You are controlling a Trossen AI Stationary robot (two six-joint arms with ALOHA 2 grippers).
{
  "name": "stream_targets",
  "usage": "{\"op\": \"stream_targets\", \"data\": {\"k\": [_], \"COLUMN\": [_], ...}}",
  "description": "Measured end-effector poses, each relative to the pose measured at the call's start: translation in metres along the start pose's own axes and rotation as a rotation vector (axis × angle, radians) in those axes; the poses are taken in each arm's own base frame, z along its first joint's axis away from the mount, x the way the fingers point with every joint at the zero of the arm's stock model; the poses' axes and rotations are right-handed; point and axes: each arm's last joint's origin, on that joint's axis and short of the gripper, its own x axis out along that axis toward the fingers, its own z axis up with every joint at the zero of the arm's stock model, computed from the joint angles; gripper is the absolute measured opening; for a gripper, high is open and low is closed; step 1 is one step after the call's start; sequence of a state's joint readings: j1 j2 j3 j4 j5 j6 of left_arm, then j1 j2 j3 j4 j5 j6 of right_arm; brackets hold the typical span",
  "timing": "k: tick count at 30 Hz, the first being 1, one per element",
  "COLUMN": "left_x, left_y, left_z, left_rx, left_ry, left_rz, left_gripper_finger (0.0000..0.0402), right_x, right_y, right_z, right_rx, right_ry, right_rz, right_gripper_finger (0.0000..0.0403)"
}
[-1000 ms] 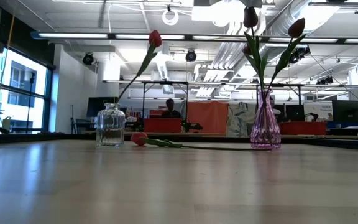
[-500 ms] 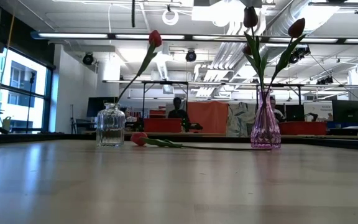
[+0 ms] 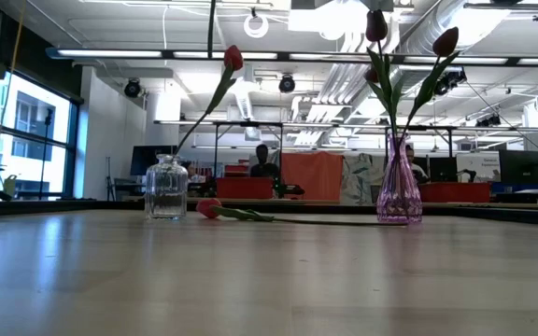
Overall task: Sort flowers into vase by color
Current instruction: Put the left red tulip into the transparent vase
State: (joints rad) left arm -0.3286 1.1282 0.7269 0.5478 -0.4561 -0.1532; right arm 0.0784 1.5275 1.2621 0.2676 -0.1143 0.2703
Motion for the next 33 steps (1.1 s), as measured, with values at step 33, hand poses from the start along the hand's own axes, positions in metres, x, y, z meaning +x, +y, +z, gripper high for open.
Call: {"op": "stream_targets", "data": {"k": [33], "left_x": [-0.063], "left_y": [0.032], "left_z": [0.022], "left_rx": [0.155], "left_ry": [0.063], "left_rz": [0.281], "left_gripper_finger": [0.0], "right_x": [0.002], "right_y": [-0.002], "right_z": [0.003], "right_rx": [-0.048], "right_ry": [-0.053], "right_rz": [-0.019], "right_gripper_finger": [0.0145]}}
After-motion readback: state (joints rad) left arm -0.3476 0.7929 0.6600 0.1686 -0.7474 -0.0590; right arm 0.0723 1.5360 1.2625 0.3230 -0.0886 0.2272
